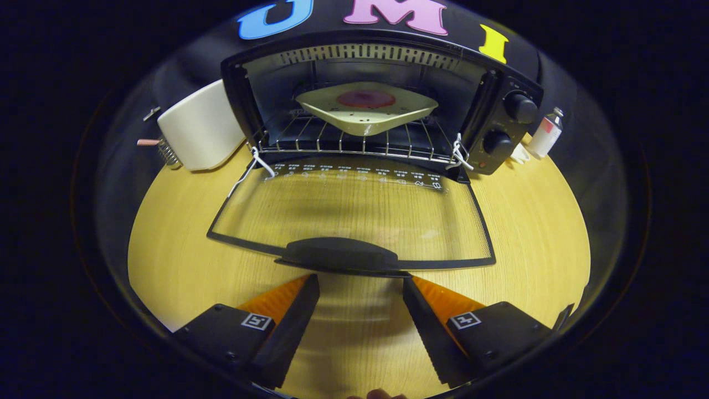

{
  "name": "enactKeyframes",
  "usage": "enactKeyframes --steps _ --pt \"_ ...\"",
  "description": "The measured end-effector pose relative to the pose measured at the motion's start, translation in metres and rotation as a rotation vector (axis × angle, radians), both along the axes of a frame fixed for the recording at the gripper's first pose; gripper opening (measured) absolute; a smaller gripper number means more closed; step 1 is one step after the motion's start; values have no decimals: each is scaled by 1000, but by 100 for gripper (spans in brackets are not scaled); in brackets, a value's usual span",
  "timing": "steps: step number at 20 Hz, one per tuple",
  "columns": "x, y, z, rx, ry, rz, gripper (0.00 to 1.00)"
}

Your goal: Open the toaster oven, put the food inside, and close the toaster oven door.

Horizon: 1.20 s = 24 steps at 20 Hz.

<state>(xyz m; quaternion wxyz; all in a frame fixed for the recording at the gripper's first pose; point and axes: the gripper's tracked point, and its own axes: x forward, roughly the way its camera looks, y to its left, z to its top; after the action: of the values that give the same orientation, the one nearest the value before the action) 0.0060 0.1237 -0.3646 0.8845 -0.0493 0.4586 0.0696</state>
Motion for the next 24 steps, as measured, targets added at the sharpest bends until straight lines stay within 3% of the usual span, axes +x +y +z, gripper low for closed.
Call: enactKeyframes --steps 5,16,24 --pt "1 1 11 -4 -48 -16 100" --pt "6 8 80 61 -220 63 100" --pt "53 26 151 132 -393 73 100"
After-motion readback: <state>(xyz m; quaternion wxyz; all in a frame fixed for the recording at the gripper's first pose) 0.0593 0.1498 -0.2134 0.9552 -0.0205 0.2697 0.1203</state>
